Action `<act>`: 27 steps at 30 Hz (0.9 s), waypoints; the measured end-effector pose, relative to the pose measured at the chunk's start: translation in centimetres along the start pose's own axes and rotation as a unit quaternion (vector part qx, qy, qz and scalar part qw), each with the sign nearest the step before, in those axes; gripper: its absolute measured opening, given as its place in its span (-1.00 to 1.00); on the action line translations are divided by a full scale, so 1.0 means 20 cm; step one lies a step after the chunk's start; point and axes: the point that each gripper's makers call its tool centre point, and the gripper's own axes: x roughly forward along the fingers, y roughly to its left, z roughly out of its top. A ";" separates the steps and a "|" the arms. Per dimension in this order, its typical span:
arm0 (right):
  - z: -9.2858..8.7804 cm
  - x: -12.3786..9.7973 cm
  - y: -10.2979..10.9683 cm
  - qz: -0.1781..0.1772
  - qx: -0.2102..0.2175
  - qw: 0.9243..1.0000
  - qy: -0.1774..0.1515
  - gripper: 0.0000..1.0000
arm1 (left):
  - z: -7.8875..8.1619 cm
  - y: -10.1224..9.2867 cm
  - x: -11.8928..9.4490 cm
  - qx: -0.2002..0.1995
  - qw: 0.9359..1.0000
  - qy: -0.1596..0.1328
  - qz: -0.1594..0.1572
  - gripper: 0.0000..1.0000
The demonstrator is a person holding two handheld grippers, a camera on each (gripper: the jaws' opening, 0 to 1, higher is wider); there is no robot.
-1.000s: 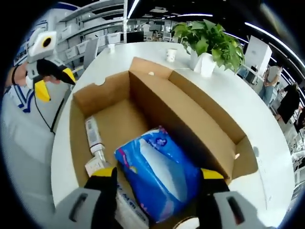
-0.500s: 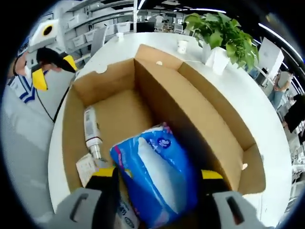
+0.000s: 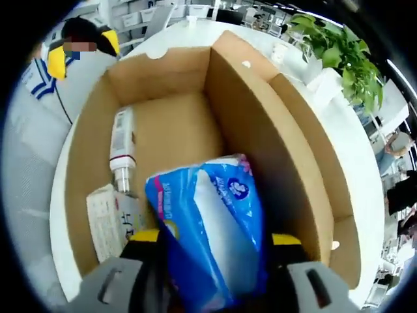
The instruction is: Operate the shoe box by opening the lid, removing the specified soft item, and placing it in the target area until the item is outside and the box remains undamaged.
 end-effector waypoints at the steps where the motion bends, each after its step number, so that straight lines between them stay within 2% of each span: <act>1: 0.00 0.00 0.00 0.001 -0.004 1.000 0.001 0.22 | 0.00 0.00 0.00 0.000 1.000 0.000 0.000 -0.13; 13: 0.01 0.04 0.05 0.044 0.008 0.999 0.000 0.22 | -0.03 0.01 0.02 -0.001 1.000 0.009 -0.003 -0.14; 17: 0.01 0.04 0.07 0.046 0.007 0.999 -0.001 0.20 | -0.03 0.00 0.03 -0.003 1.000 0.010 -0.004 -0.14; 20: 0.01 0.03 0.08 0.047 0.008 0.999 -0.005 0.13 | -0.03 0.00 0.03 -0.003 1.000 0.010 -0.005 -0.16; 23: 0.03 0.00 0.11 0.044 0.017 0.999 -0.011 -0.13 | -0.03 -0.01 0.03 -0.003 1.000 0.009 -0.005 -0.18; 27: 0.03 -0.01 0.11 0.036 0.022 0.999 -0.016 -0.27 | -0.02 -0.01 0.02 -0.008 1.000 0.004 -0.004 -0.18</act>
